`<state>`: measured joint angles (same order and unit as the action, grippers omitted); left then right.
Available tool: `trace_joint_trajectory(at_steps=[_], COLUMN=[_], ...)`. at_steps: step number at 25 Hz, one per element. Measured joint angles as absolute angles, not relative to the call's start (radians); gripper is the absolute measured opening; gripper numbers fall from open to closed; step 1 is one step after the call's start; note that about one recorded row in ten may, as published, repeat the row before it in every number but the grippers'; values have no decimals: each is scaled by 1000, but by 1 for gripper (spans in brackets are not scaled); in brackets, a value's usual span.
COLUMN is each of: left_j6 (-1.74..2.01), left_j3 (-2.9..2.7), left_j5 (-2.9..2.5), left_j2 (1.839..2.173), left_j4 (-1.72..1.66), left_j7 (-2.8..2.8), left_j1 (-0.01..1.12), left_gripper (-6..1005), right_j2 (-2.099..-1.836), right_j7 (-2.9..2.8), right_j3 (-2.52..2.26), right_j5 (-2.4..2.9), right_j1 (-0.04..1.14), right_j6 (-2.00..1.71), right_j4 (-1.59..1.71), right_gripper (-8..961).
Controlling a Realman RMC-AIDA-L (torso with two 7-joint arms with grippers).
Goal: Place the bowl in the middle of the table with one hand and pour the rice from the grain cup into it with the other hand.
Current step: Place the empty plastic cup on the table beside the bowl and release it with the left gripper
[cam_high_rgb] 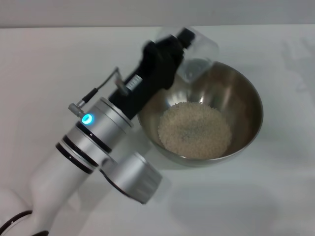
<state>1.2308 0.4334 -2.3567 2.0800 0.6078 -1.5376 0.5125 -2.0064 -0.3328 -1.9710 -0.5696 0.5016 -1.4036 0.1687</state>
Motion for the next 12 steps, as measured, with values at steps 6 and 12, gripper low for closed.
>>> trace_joint_trajectory(at_steps=[6,12], left_j6=[1199,1107], left_j3=[612,712], left_j5=[-2326,-2235], left_j2=[2080,2079], left_j4=[591,560], left_j7=[-990,-629], left_j1=[492,491], left_gripper=[73,79], right_j2=[-2007,-2010], right_j7=[-333,-334], right_j3=[-1971,-1972], right_j5=[-569,-569], right_j1=[501,495], right_j6=[-1404,-1404], right_j4=[170,172], right_gripper=[550,554])
